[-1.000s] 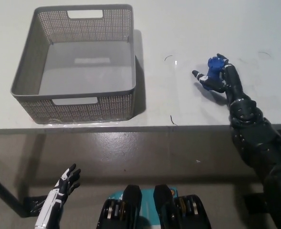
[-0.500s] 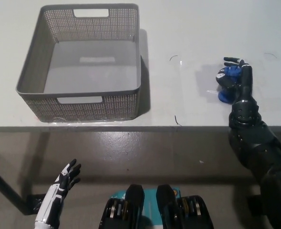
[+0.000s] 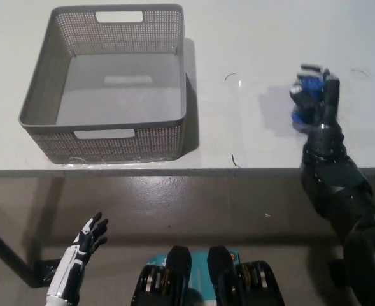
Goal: Use the right hand to pick up a chess pieces and put it into a container on the left hand side
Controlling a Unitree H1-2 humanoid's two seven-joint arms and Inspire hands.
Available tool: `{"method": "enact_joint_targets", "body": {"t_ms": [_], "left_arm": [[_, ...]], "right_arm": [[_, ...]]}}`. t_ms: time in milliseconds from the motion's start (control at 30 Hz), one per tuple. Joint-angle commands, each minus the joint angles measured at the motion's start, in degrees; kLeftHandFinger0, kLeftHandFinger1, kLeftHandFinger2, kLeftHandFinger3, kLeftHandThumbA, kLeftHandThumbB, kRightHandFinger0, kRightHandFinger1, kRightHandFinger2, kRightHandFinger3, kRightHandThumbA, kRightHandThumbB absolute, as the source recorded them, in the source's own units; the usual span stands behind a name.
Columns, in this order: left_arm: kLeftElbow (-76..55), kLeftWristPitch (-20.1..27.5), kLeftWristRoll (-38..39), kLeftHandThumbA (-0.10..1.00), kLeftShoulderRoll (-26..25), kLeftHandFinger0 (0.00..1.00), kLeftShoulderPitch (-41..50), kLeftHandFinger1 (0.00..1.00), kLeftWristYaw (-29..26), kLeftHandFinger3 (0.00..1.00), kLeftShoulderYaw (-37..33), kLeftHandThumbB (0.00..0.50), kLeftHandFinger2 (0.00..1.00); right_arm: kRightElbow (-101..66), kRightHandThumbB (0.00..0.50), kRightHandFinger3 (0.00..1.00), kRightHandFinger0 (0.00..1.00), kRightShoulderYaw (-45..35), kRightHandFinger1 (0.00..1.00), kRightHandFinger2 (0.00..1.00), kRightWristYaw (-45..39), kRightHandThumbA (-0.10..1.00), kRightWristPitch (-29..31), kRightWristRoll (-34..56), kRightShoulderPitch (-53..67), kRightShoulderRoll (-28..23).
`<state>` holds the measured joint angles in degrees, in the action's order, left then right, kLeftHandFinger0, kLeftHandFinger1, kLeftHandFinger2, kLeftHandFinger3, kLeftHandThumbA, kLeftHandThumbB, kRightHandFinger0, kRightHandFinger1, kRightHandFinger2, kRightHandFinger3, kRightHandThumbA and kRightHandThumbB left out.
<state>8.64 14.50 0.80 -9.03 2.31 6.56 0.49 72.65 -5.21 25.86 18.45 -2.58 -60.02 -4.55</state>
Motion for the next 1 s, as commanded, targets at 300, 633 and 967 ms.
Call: {"method": "enact_joint_targets", "body": {"t_ms": [300,633,967], "left_arm": [[-0.1,1.5,-0.4,1.0,-1.1,1.0,-1.0,1.0,0.6,1.0,-0.1,0.237,1.0],[0.3,1.6,-1.4,1.0,-1.0,1.0,-1.2,1.0,0.3,1.0,-0.4,0.255,1.0],[-0.4,0.8,-2.1,1.0,-1.2,1.0,-1.1,1.0,0.5,1.0,-0.8,0.237,1.0]], "right_arm": [[-28.4,0.137,0.7,0.0,8.0,0.22,0.63,0.2,-0.1,-3.1,-7.7,-2.9,6.0],[-26.4,0.148,0.75,0.0,12.6,0.24,0.68,-2.1,-0.1,-5.5,-9.0,-7.4,13.3],[-6.9,0.139,0.78,0.0,16.0,0.34,0.79,-2.3,-0.1,4.9,-9.6,-13.4,18.6]]}}
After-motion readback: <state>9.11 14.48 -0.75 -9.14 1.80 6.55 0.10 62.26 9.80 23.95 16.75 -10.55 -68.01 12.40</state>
